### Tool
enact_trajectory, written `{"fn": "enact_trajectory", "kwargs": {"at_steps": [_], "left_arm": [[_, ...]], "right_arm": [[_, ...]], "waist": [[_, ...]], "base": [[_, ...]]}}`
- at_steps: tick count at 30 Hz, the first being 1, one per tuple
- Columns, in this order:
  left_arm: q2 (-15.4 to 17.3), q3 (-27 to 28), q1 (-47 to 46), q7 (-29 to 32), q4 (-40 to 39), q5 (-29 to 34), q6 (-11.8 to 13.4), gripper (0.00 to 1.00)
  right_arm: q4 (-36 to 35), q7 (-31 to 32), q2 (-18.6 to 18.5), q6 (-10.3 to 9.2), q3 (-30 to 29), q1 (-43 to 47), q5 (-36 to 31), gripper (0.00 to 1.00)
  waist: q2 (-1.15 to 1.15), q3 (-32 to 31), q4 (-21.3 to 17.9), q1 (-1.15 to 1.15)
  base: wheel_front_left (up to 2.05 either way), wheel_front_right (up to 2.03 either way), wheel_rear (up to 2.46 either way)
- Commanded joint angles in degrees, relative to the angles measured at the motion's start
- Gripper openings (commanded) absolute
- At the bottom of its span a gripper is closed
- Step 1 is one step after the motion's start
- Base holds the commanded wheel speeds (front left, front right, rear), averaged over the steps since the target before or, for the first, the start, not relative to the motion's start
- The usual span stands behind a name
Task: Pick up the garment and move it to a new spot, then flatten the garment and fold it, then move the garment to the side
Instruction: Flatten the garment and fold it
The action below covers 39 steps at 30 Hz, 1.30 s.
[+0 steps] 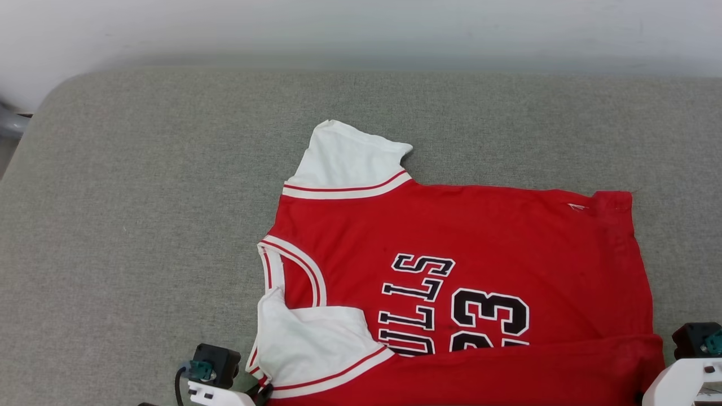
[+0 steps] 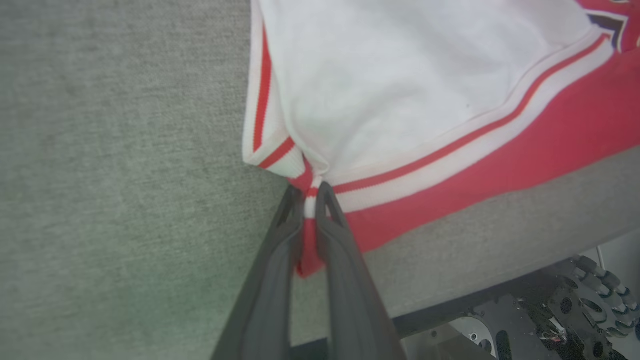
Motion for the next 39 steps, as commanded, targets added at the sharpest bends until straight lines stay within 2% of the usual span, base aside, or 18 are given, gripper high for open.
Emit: {"fn": "enact_trajectory", "kwargs": {"at_steps": [1, 3, 4, 5, 6, 11, 16, 24, 29, 35, 39], "left_arm": [[-0.3, 0.0, -1.0, 0.2, 1.0, 0.1, -0.1, 0.0], [-0.5, -0.2, -1.1, 0.5, 1.8, -0.2, -0.2, 0.03], [-0.6, -0.3, -1.1, 0.4, 2.1, -0.1, -0.3, 0.67], [-0.6, -0.3, -1.4, 0.2, 2.4, 0.1, -0.3, 1.0], [-0.5, -0.1, -1.6, -0.2, 2.6, 0.3, -0.2, 1.0], [-0.2, 1.0, -2.5, -3.3, 1.7, 1.6, 0.5, 1.0], [-0.8, 3.2, -4.2, -9.5, -1.0, 3.3, 1.3, 1.0], [-3.1, 7.3, -6.8, -24.8, -4.0, 6.9, 1.8, 1.0], [-4.2, 7.3, -6.1, -33.2, -2.6, 9.6, 0.5, 1.0], [-7.0, 9.5, -6.2, -35.9, -2.0, 13.5, -0.6, 1.0], [-9.2, 12.5, -7.5, -35.9, -3.2, 16.8, -1.8, 1.0]], "right_arm": [[0.6, -0.2, 0.4, -0.09, 0.4, -0.3, 0.0, 0.0], [1.2, -0.6, 0.4, -0.09, 0.6, -0.8, -0.1, 0.0], [1.3, -1.1, 0.1, -0.09, 0.9, -1.0, -0.4, 0.14], [1.4, -1.8, 0.1, -0.09, 0.8, -1.4, -0.4, 0.84], [1.6, -2.3, 0.3, -0.09, 0.7, -1.8, -0.3, 1.0], [0.7, -5.0, 0.7, -0.08, -0.1, -3.1, 1.1, 1.0], [-2.1, -9.8, 0.7, -0.08, -0.9, -4.6, 2.0, 1.0], [-5.3, -25.1, 1.1, -0.07, 0.1, -7.7, 2.5, 1.0], [-5.6, -36.0, 2.9, -0.07, 1.2, -7.8, 3.1, 1.0], [-4.1, -48.1, 5.1, -0.07, 2.1, -7.6, 3.0, 1.0], [-2.6, -52.8, 5.8, -0.07, 3.0, -9.3, 1.9, 1.0]], "waist": [[0.0, 0.1, 0.0, 0.01], [0.0, 0.3, 0.0, 0.01], [0.0, 0.3, 0.0, 0.01], [0.0, 0.2, 0.0, 0.01], [0.0, 0.0, 0.0, 0.01], [0.0, -1.9, 0.0, 0.01], [0.0, -4.0, -0.3, 0.01], [0.0, -5.9, -0.8, 0.01], [0.0, -5.8, -1.1, 0.01], [0.0, -4.1, -1.8, 0.01], [0.0, -1.7, -2.9, 0.01]], "base": [[0.0, 0.0, 0.0], [0.0, 0.0, 0.0], [0.0, 0.0, 0.0], [0.0, 0.0, 0.0], [0.0, 0.0, 0.0], [0.0, 0.0, 0.0], [0.0, 0.0, 0.0], [0.0, 0.0, 0.0], [0.0, 0.0, 0.0], [0.0, 0.0, 0.0], [0.0, 0.0, 0.0]]}}
